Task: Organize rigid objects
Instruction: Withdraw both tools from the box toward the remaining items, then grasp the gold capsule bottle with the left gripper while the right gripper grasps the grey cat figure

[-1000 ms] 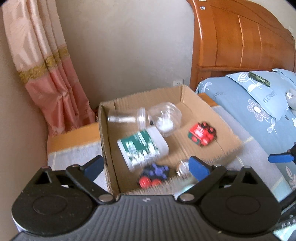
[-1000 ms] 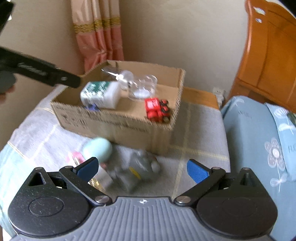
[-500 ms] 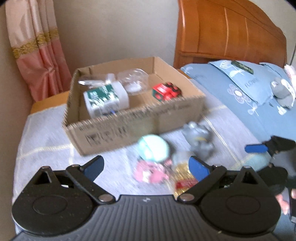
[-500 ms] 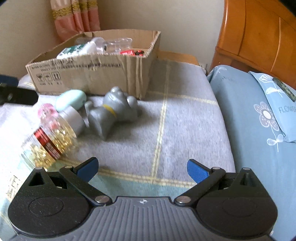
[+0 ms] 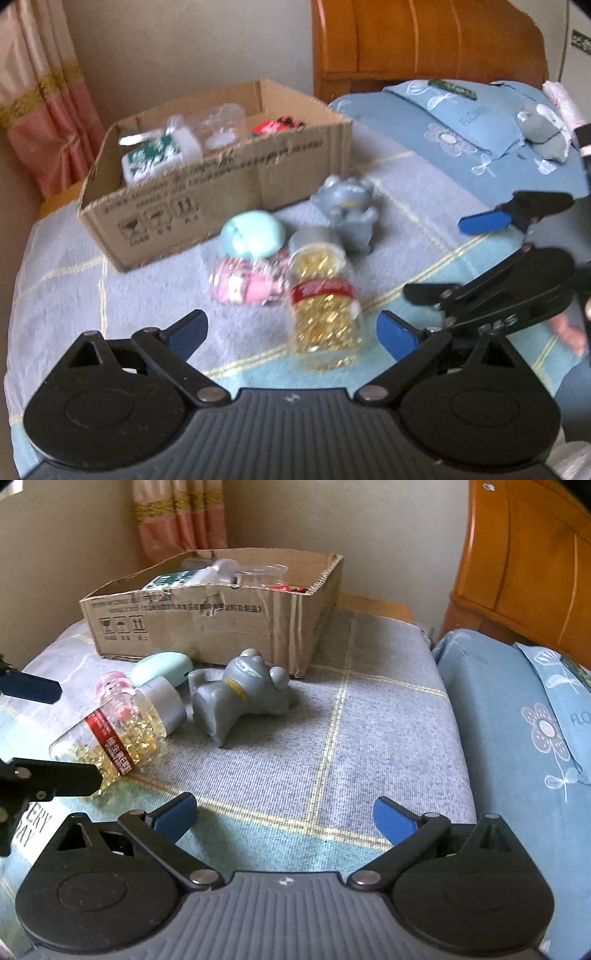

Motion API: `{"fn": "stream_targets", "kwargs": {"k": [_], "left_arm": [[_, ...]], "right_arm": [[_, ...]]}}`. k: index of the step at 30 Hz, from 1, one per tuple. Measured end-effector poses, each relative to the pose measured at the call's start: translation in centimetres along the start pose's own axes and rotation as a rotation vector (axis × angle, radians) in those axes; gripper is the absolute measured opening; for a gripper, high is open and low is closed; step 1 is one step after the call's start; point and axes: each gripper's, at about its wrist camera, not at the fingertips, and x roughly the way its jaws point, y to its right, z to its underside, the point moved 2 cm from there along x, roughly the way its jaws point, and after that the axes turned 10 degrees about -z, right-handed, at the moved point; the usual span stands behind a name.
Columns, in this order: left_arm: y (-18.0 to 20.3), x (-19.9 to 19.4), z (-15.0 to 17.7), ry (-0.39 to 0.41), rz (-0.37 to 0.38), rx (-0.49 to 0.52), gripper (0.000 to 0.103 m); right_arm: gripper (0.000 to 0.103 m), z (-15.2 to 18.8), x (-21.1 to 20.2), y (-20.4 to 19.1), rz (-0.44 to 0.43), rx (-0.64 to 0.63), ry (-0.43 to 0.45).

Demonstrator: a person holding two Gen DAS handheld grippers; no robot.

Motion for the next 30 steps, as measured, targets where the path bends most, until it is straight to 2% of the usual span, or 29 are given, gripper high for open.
{"fn": "stream_targets", "kwargs": {"k": [6, 19, 25, 30], "left_arm": [[-1.4, 0.2, 1.5, -0.021, -0.047, -0.011, 0.098], [-5.8, 1.6, 3.1, -0.082, -0.123, -0.126, 0.098], [-6.3, 1.7, 3.3, -0.093, -0.119, -0.138, 0.098], [-6.3, 1.5, 3.5, -0.099, -0.094, -0.137, 0.098]], "right_arm": [[0.103, -0.4, 0.3, 0.2, -0.038, -0.04, -0.013], [0.103, -3.1, 2.8, 0.1, -0.079, -0.128, -0.018], [0.103, -4.8, 4.1, -0.3, -0.087, -0.203, -0.004], [0.103, -5.8, 5.3, 0.0, -0.131, -0.23, -0.004]]}}
